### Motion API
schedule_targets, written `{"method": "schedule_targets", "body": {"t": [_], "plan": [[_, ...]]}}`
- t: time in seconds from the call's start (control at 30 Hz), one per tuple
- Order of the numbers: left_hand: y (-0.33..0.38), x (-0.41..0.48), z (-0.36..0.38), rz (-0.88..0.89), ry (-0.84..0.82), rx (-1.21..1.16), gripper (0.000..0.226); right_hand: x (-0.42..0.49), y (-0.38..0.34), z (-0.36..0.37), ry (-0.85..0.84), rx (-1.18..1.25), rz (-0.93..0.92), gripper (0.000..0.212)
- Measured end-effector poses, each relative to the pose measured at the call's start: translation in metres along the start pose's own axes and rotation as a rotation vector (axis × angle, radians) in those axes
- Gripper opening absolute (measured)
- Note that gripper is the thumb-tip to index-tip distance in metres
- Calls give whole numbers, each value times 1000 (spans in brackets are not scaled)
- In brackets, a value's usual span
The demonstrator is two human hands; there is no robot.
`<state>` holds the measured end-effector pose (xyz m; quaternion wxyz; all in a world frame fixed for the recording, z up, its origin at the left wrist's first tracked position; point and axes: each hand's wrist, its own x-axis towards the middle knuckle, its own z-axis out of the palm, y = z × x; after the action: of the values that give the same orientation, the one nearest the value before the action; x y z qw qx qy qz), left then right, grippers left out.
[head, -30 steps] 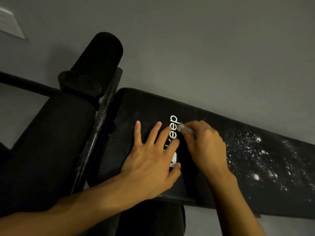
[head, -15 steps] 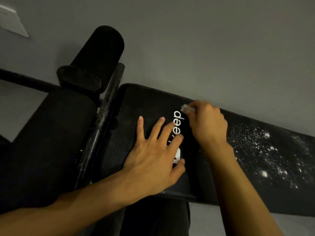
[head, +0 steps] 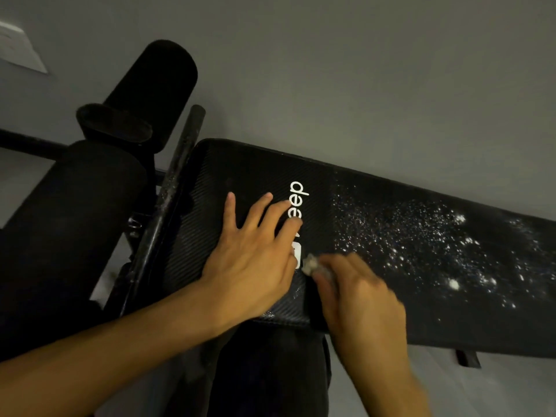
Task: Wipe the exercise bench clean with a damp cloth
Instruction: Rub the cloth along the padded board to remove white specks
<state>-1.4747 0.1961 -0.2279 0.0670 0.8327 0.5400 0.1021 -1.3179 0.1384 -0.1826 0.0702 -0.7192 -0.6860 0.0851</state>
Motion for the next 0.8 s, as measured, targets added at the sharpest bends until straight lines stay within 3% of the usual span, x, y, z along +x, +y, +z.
{"method": "schedule_targets", "body": {"t": [0.07,0.43,0.67,0.8], "plan": [[3,-2,1,3,7,22,52,-23,4,-1,-43,8,27,40],[7,-4,6,-54,50,-30,50,-21,35,-1,16,65,-125,21],[-4,-7,1,-15,22,-92,74,-6,32,1,39,103,-70,16],[-6,-8,1,11,41,-102,77,-3,30,4,31,114,-47,21]]}}
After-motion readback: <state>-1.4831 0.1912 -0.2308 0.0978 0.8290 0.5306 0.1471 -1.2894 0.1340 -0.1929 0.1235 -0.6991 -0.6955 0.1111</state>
